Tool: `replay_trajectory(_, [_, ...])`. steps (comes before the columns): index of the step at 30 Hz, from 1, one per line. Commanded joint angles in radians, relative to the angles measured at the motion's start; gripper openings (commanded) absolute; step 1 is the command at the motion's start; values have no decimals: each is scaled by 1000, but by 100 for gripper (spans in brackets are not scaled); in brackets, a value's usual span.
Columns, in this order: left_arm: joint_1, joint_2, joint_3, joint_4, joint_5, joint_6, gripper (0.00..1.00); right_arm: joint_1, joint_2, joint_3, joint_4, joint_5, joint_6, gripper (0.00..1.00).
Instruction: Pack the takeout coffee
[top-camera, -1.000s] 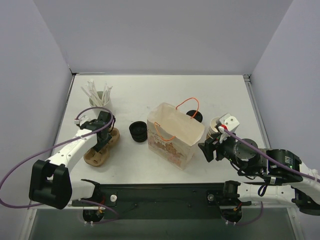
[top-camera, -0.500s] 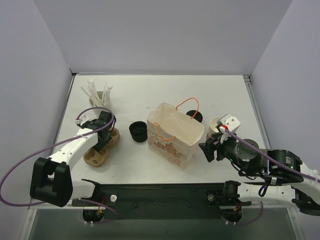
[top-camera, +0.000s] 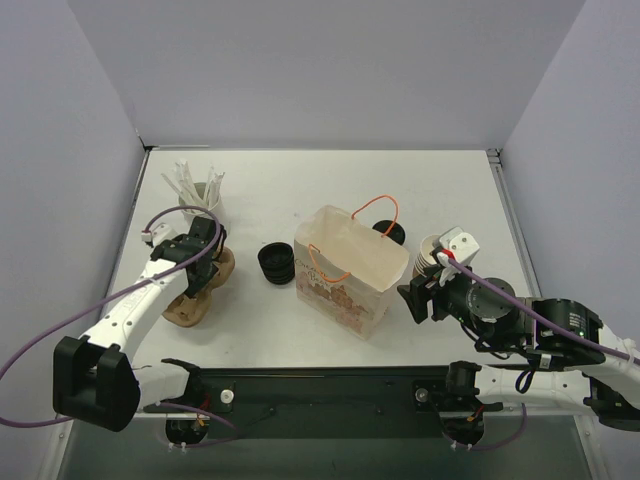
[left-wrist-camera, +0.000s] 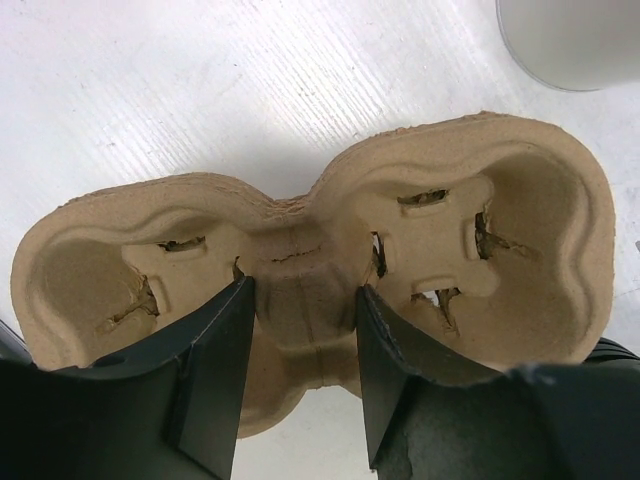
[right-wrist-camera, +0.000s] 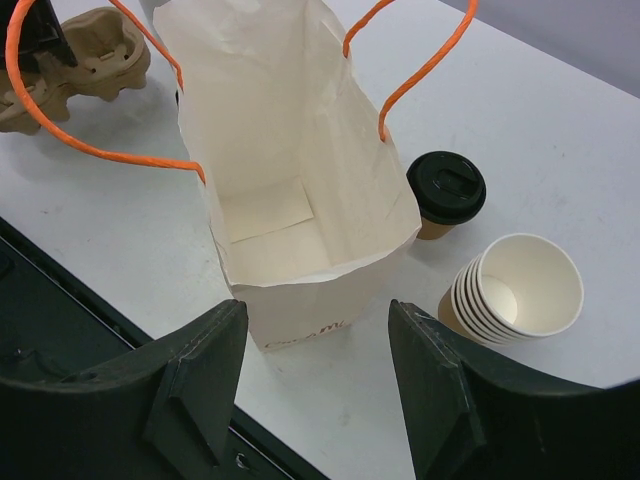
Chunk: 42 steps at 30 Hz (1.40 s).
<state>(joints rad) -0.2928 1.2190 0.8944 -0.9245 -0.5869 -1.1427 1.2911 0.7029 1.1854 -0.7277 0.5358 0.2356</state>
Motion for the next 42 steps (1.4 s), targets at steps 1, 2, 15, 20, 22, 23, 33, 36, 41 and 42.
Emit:
replay_trajectory(1, [7, -15, -31, 47, 7, 20, 49, 7, 17, -13, 1, 36, 2, 58])
replay_trajectory(2, [7, -9, -40, 61, 18, 26, 50, 7, 15, -13, 1, 35, 2, 58])
replay_trajectory(15, [7, -7, -20, 110, 35, 118, 54, 7, 12, -9, 1, 23, 14, 58])
replay_trajectory(20, [6, -35, -3, 78, 13, 129, 51, 7, 21, -6, 1, 26, 13, 58])
replay_trajectory(22, [6, -41, 18, 62, 1, 135, 51, 7, 26, -1, -1, 26, 10, 58])
replay_trajectory(23, [6, -49, 27, 47, -2, 141, 51, 7, 26, -3, 1, 26, 8, 58])
replay_trajectory(33, [4, -196, 201, 65, 77, 489, 51, 7, 14, 3, 1, 21, 36, 58])
replay_trajectory(36, [3, -220, 279, 119, 182, 602, 50, 7, 3, 8, 1, 27, 44, 58])
replay_trajectory(41, [-9, -147, 507, 127, 373, 713, 48, 7, -16, 8, 1, 44, 64, 57])
replay_trajectory(42, [-17, -130, 541, 121, 421, 742, 48, 7, -20, 8, 2, 44, 67, 57])
